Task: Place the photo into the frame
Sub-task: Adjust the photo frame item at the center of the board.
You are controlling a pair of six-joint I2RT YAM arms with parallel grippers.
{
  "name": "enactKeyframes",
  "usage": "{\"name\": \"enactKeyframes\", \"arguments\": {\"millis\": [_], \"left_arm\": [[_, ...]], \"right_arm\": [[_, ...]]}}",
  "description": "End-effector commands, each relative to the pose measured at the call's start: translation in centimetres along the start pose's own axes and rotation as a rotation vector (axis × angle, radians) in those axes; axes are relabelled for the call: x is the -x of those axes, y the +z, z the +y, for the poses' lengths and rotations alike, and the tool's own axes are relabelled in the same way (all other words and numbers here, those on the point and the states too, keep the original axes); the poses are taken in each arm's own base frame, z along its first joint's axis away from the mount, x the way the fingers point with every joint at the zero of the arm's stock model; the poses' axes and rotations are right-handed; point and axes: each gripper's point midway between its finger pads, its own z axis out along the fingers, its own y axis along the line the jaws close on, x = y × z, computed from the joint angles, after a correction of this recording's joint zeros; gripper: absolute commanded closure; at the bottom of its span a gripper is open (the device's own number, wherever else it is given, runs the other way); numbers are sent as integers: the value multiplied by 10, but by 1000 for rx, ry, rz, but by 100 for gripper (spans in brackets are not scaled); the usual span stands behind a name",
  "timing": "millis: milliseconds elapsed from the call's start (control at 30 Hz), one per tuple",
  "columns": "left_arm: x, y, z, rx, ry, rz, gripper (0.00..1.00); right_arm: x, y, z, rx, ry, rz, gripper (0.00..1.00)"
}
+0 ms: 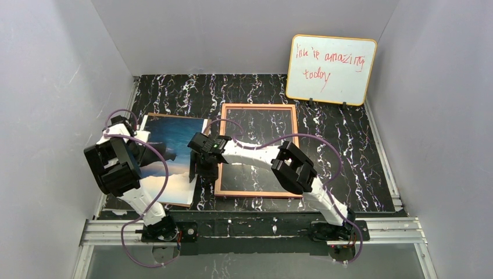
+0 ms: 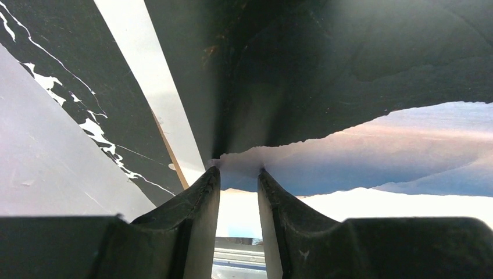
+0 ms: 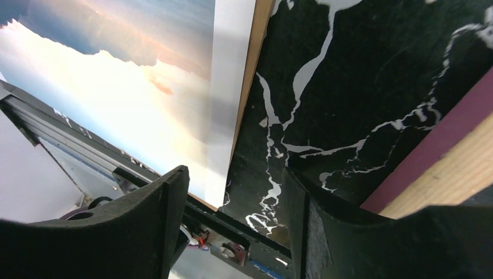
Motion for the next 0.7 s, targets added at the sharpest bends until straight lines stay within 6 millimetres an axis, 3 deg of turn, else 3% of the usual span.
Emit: {"name": "enactKeyframes", "arguments": {"millis": [0,200,667], "left_arm": [[-15,20,-17,-53,19,46,72],[-20,25,-27,-75,29,66,72],[-24,31,-34,-91,46,88,73]], "right_arm": [[-11,-11,23,78,60,32,33],[-14,-2,27,108,101,50,37],[-6,-2,38,187,146,13,52]]}}
